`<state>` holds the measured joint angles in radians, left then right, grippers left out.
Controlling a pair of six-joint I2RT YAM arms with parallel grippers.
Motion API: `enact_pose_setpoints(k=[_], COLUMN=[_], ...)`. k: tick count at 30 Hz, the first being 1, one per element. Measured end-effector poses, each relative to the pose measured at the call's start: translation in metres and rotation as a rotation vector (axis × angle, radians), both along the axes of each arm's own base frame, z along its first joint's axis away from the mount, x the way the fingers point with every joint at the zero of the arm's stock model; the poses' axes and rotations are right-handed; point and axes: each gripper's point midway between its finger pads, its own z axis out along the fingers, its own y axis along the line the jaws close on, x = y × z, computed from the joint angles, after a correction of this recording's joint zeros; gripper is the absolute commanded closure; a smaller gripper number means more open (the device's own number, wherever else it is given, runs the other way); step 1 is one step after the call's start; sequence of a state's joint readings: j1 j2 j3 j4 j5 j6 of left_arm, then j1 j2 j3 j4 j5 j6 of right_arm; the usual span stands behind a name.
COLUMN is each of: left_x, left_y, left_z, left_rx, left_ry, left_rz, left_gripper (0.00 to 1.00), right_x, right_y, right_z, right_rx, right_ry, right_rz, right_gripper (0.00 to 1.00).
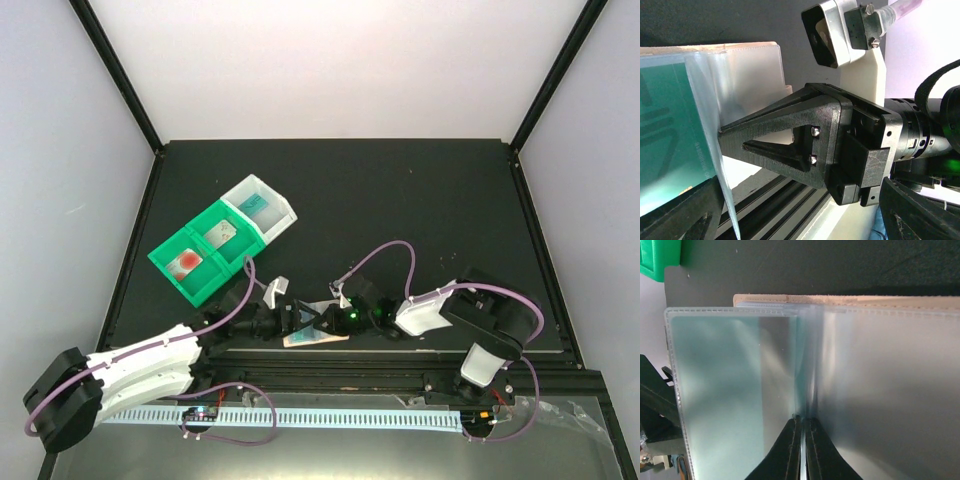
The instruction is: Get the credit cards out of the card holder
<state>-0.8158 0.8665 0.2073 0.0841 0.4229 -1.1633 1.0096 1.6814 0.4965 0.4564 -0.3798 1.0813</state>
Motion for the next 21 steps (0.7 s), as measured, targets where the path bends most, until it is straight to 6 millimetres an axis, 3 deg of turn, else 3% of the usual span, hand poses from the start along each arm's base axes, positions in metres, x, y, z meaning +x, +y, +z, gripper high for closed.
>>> enact_pose_setpoints(k=[11, 21], left_x=[-0.003, -0.006], left_y=[-0.007, -0.015], left_z=[0.0, -0.001], left_rx=[-0.014, -0.026], left_ry=[0.003, 0.003], left_rz=[-0.03, -0.062], left_gripper=[0.14, 0.15], right_x=[-0.001, 0.003], right_y=[-0.002, -0.022], right_z=[0.003, 0.005], right_rx=[-0.007, -0.09], right_ry=[-0.009, -0.062], right_rz=[-0.001, -0.034], right_gripper=[0.88, 0.84])
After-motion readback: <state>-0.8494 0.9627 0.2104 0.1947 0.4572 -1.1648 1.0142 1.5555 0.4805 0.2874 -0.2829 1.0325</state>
